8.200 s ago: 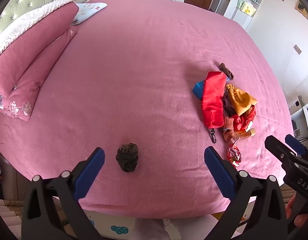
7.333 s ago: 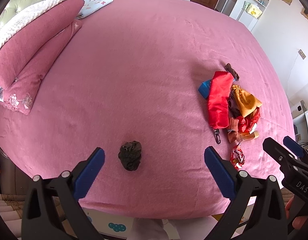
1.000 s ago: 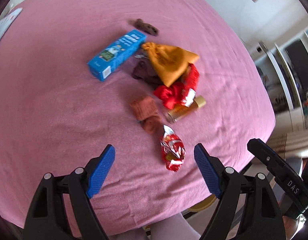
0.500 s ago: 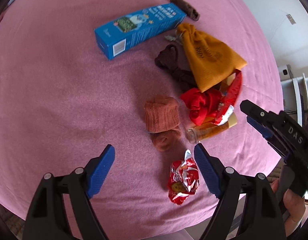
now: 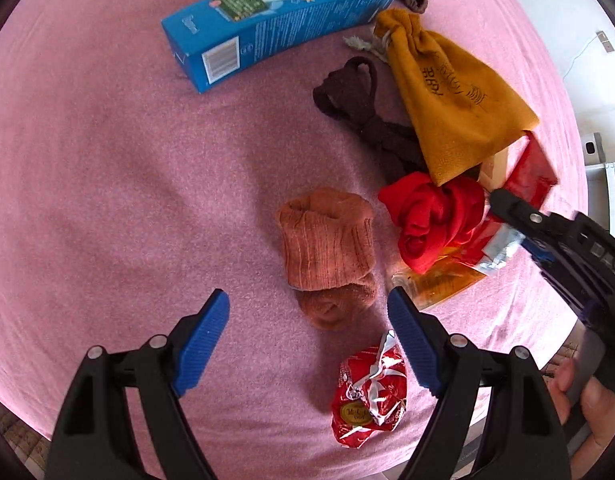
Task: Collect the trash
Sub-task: 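Grasp the brown socks with the left tool while the right tool grasps the red wrapper, then carry both items over the yellow bin and open both tools, then return both tools over the remaining items on the bed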
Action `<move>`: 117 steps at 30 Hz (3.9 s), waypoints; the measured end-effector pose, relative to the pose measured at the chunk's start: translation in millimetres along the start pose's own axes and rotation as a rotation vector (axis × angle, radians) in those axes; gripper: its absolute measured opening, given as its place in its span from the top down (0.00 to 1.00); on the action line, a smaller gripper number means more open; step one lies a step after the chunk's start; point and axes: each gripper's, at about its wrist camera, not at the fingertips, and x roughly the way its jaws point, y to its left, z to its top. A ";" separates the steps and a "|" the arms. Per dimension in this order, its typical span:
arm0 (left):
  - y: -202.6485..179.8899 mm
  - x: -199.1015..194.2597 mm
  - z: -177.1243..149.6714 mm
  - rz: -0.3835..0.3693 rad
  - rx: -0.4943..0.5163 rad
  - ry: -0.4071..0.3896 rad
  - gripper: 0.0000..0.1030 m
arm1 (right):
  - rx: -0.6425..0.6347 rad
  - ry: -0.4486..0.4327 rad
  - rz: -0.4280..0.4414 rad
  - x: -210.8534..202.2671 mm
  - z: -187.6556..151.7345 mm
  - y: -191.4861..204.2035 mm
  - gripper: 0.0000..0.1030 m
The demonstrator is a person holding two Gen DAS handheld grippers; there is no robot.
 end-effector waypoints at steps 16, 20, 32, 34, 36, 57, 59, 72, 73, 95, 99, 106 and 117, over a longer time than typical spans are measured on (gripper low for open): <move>-14.1 17.9 7.9 0.054 0.117 -0.030 0.78 | -0.056 -0.046 -0.033 -45.4 -30.6 -2.2 0.76; -0.8 -5.2 -0.2 -0.033 0.108 -0.047 0.78 | -0.044 -0.070 -0.021 -64.5 -49.9 5.9 0.76; 0.5 -104.0 -36.0 -0.134 0.285 -0.130 0.78 | 0.021 -0.222 -0.045 -137.4 -117.5 30.2 0.76; -2.0 -118.4 -45.7 -0.160 0.325 -0.137 0.78 | 0.037 -0.251 -0.050 -153.6 -134.3 30.3 0.76; -5.8 -131.1 -59.0 -0.193 0.361 -0.134 0.78 | 0.054 -0.274 -0.059 -167.8 -151.6 27.5 0.76; -207.8 -37.4 -247.3 -0.225 0.810 0.141 0.78 | 0.493 -0.239 -0.183 -227.2 -325.6 -170.0 0.75; -223.8 -17.1 -265.7 -0.193 0.861 0.168 0.78 | 0.530 -0.213 -0.191 -221.0 -341.7 -190.6 0.75; -264.9 81.4 -328.6 -0.098 0.960 0.297 0.78 | 0.621 -0.150 -0.163 -194.1 -392.9 -256.1 0.75; -265.5 84.0 -329.4 -0.097 0.958 0.296 0.77 | 0.623 -0.147 -0.156 -192.6 -392.3 -259.1 0.73; -243.8 46.2 -294.9 -0.109 0.844 0.222 0.33 | 0.587 -0.169 -0.190 -217.6 -375.7 -241.6 0.48; -224.1 8.8 -262.3 -0.133 0.775 0.154 0.32 | 0.515 -0.185 -0.182 -225.0 -345.8 -206.8 0.48; -161.5 -74.3 -192.1 -0.177 0.611 0.013 0.27 | 0.332 -0.234 -0.120 -235.1 -279.9 -108.7 0.48; -24.6 -184.4 -72.9 -0.171 0.357 -0.241 0.20 | 0.045 -0.283 -0.052 -196.9 -169.4 52.2 0.41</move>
